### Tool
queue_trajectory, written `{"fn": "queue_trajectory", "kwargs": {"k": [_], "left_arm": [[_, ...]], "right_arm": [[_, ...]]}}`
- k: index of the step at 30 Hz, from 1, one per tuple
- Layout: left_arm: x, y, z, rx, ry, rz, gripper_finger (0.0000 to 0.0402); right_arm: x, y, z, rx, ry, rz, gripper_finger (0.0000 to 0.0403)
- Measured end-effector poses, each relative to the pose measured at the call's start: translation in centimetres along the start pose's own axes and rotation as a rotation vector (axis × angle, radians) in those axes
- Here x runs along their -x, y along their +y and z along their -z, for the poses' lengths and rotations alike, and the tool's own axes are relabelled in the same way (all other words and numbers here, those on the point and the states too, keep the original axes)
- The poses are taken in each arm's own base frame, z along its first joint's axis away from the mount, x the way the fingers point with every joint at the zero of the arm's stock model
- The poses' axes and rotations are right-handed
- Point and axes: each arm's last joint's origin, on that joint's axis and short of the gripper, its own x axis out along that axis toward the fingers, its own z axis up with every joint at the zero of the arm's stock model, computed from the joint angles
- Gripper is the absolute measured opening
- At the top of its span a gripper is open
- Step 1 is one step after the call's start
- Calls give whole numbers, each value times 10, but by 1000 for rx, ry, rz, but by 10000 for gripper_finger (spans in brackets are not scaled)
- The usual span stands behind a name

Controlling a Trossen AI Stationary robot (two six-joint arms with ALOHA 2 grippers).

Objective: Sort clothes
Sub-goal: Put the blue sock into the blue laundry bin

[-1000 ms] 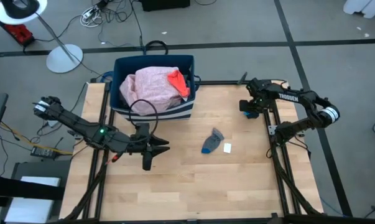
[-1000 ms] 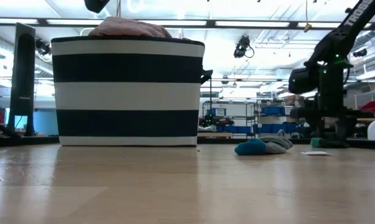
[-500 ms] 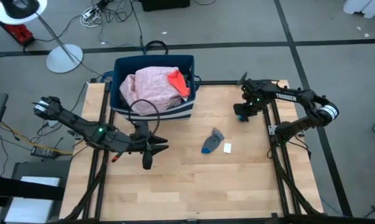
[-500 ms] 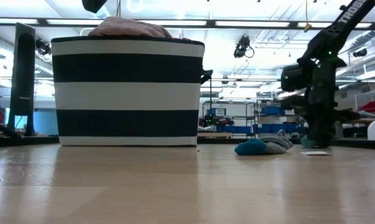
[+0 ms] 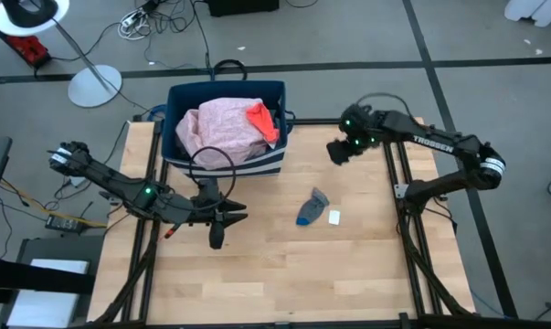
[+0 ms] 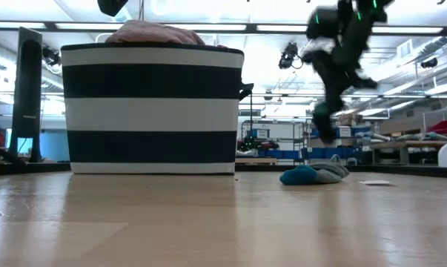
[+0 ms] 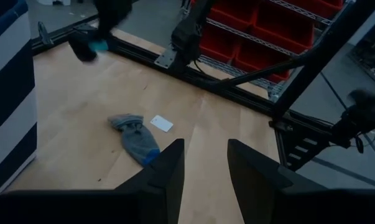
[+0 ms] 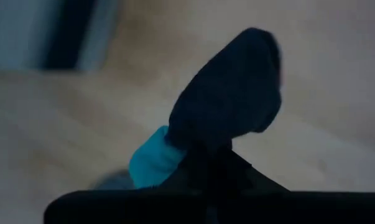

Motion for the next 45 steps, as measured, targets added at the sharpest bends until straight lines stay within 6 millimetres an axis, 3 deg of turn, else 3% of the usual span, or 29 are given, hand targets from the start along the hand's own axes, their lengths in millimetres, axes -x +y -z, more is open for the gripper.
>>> {"fn": "queue_trajectory", "kwargs": {"k": [6, 11, 15, 21, 27, 33, 39, 45], "left_arm": [[0, 0, 0, -9, 3, 4, 127], [0, 0, 0, -8, 3, 5, 127], [0, 0, 0, -8, 3, 5, 127], [0, 0, 0, -6, 0, 7, 127], [0, 0, 0, -6, -1, 8, 127], [0, 0, 0, -8, 4, 6, 127], [0, 0, 1, -11, 7, 3, 127], [0, 0, 1, -12, 16, 14, 127]], "right_arm": [[70, 45, -30, 70, -219, -87, 2], [112, 78, -58, 135, -351, -185, 1], [129, 110, -82, 199, -422, -243, 1], [130, 159, -108, 309, -471, -320, 0], [99, 197, -123, 405, -486, -391, 0], [36, 217, -134, 436, -384, -421, 0], [-37, 226, -135, 456, -216, -389, 0], [-95, 216, -129, 476, -22, -261, 0]]}}
